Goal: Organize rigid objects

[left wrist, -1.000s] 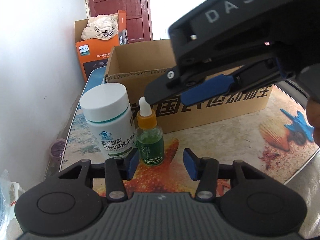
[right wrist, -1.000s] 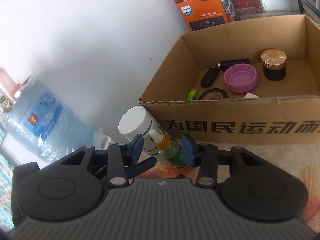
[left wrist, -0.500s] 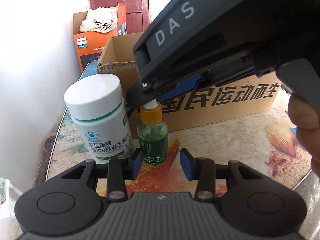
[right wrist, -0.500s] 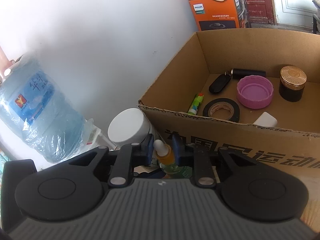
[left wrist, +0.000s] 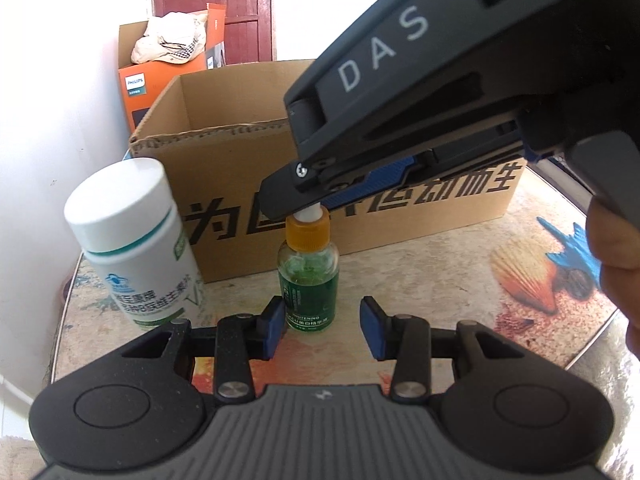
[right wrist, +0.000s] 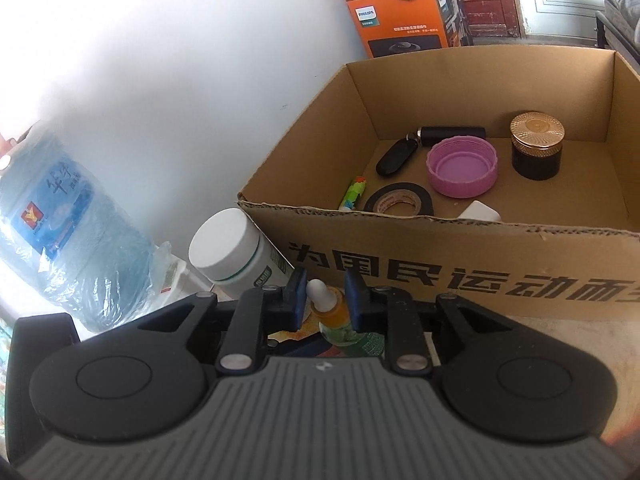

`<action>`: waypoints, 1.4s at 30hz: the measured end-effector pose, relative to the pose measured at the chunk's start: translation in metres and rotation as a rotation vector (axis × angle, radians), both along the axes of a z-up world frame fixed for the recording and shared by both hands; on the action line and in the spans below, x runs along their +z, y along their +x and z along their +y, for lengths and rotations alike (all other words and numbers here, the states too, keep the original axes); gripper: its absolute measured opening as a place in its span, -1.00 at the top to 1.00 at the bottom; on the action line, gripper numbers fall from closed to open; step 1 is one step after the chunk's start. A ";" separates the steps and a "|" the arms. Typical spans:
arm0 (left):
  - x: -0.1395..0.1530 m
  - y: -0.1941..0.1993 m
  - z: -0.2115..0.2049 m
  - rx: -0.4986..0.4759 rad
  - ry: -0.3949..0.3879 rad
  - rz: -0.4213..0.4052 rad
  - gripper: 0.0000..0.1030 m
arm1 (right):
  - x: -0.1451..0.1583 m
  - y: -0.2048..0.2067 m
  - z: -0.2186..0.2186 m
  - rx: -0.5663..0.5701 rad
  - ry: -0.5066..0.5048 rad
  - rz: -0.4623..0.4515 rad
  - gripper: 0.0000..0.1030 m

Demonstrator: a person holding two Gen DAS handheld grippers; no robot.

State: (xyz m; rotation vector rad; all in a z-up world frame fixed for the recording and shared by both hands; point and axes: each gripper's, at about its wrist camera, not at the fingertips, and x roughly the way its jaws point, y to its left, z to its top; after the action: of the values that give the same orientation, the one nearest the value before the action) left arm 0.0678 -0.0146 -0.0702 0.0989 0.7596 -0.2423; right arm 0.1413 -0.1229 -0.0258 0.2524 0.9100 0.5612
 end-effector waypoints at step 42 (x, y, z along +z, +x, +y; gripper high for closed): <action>0.011 -0.012 -0.027 -0.082 -0.035 -0.012 -0.03 | 0.008 -0.022 -0.049 -0.119 0.051 0.009 0.53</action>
State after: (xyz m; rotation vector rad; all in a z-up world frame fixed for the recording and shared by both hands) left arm 0.0563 -0.0420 -0.0591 0.0980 0.7403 -0.3329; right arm 0.1196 -0.1717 -0.0177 0.3533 0.8843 0.4744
